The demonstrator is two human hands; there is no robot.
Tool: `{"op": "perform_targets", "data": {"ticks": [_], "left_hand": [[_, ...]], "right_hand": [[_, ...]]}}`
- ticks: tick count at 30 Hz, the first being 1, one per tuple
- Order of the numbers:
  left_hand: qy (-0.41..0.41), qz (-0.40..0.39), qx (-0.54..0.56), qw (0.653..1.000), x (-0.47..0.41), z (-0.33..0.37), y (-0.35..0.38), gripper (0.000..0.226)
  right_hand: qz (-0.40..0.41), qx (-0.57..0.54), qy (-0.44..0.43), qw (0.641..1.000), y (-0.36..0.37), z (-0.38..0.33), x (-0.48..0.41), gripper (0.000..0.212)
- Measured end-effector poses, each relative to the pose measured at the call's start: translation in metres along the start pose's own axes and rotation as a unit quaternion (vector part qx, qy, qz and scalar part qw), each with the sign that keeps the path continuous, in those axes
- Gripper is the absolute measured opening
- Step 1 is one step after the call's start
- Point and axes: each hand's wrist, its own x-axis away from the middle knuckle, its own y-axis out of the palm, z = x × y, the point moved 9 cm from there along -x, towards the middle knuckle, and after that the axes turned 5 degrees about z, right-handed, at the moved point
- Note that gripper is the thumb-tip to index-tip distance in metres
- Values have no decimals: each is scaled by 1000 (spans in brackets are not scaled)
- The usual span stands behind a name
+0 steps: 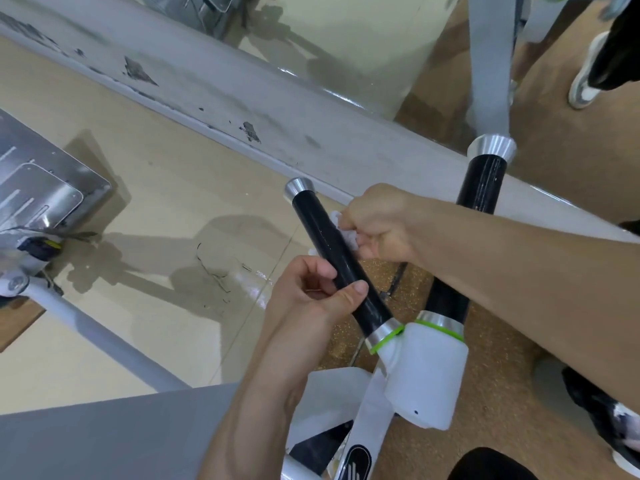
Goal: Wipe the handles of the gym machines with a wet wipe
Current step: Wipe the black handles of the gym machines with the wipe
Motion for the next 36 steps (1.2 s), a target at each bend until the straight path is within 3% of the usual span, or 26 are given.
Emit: {"op": "perform_targets", "data": {"ticks": [5, 9, 11, 14, 16, 21, 23, 26, 27, 32, 36], "left_hand": [[15, 64, 7, 998, -13, 10, -9, 20], [-9, 38, 45, 998, -24, 10, -9, 56], [0, 46, 15, 999, -25, 12, -14, 64], [4, 73, -31, 997, -28, 11, -20, 61], [-14, 57, 21, 998, -29, 8, -17, 58], [-44, 65, 177, 981, -36, 11, -18, 37], [-71, 55, 207, 974, -42, 6, -14, 33], [-89, 38, 210, 973, -47, 2, -12, 30], [-90, 34, 209, 973, -48, 2, -11, 29], [-99, 82, 227, 965, -57, -1, -30, 22], [-103, 77, 218, 967, -69, 1, -31, 28]], "right_hand": [[-30, 89, 30, 995, -5, 6, 5, 21], [56, -32, -26, 998, -2, -9, -7, 16], [61, -49, -36, 996, -3, -9, -12, 20], [-13, 67, 3, 998, -2, -5, -7, 19], [-16, 117, 12, 993, -5, -9, -3, 16], [96, -57, -59, 992, -4, -30, -13, 18], [96, 4, -64, 993, -8, -27, -13, 14], [10, 188, -16, 982, -3, -8, -3, 14], [-13, 204, -7, 979, 1, -4, -1, 14], [12, 33, -30, 999, 7, -15, -21, 13], [71, -29, -58, 995, 6, -22, -36, 11]]}}
